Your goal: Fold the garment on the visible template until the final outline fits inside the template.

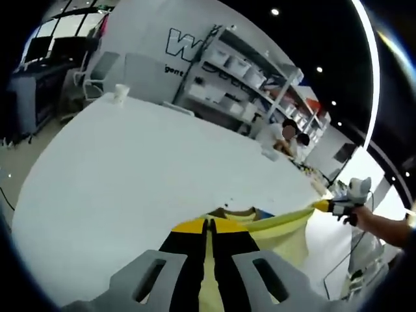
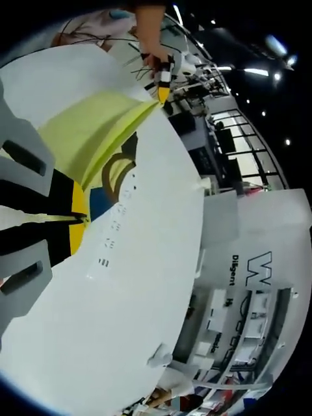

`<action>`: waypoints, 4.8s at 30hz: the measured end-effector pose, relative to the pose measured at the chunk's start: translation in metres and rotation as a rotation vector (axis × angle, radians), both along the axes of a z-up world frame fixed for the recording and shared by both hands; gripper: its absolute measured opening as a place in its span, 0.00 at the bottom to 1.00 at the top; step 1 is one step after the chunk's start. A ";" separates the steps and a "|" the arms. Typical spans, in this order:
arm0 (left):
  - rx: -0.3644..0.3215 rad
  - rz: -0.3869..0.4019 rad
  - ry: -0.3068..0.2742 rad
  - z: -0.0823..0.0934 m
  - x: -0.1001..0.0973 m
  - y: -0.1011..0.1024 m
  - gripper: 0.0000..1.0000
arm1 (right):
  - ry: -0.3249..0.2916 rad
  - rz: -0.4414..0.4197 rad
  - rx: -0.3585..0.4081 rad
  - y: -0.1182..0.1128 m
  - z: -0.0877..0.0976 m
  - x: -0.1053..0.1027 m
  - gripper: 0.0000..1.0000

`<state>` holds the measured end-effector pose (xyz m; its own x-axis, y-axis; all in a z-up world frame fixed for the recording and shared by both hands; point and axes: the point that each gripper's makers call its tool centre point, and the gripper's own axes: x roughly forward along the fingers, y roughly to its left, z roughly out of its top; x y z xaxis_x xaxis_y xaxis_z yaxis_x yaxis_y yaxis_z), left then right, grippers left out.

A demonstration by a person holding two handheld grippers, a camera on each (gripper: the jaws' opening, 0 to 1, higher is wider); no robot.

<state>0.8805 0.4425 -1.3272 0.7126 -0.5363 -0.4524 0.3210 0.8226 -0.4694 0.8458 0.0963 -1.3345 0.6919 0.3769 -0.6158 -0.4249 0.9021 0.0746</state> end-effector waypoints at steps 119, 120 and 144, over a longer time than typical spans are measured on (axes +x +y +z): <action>0.471 -0.239 -0.220 0.000 -0.098 0.021 0.98 | -0.118 0.156 0.004 0.041 0.008 -0.091 0.99; 0.473 -0.239 -0.220 0.000 -0.100 0.022 0.98 | -0.117 0.157 0.004 0.041 0.008 -0.094 0.99; 0.487 -0.276 -0.132 -0.053 -0.148 0.021 0.89 | -0.033 0.159 -0.034 0.027 -0.041 -0.141 0.72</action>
<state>0.7329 0.4635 -1.3805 0.6431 -0.4620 -0.6107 0.5844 0.8115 0.0015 0.7045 0.1233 -1.3759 0.6450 0.4630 -0.6079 -0.5647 0.8248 0.0291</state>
